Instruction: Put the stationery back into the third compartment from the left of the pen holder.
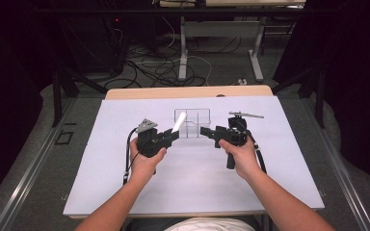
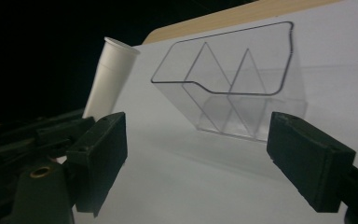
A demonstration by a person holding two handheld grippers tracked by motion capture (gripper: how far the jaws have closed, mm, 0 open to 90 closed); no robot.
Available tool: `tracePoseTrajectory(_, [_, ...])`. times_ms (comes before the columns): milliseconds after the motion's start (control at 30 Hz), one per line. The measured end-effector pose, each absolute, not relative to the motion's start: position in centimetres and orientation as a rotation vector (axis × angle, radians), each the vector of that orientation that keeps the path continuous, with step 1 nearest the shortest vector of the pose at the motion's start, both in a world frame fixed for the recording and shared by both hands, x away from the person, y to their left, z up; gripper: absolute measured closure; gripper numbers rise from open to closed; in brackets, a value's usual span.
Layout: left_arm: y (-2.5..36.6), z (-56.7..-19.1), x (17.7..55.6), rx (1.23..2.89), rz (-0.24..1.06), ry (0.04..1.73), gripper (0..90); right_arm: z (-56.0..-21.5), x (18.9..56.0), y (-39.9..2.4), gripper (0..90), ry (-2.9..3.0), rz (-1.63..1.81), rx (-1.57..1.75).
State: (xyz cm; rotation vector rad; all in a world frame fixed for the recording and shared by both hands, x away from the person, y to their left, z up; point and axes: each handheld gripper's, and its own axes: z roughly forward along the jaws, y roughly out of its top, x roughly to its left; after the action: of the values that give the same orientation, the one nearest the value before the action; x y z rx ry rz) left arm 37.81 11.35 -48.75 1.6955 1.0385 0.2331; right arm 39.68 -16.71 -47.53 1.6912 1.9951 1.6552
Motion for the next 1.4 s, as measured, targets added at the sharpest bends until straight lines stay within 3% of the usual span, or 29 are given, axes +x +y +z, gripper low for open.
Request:
tracePoseTrajectory(667, [8.3, -49.6, 36.8, 1.736, 0.160, 0.952, 71.1, -48.2, 40.1, -14.3, 29.2, 1.990, 1.815, 1.836])
tracePoseTrajectory(1000, [7.1, -49.8, 36.3, 1.753, 0.163, 0.915, 71.1, -48.4, 40.3, -14.2, 45.8, 2.000, 1.879, 1.936])
tracePoseTrajectory(1400, [7.0, -49.8, 36.2, 1.757, 0.162, 0.906, 71.1, -48.5, 40.4, -14.4, 52.7, 1.974, 1.890, 2.005])
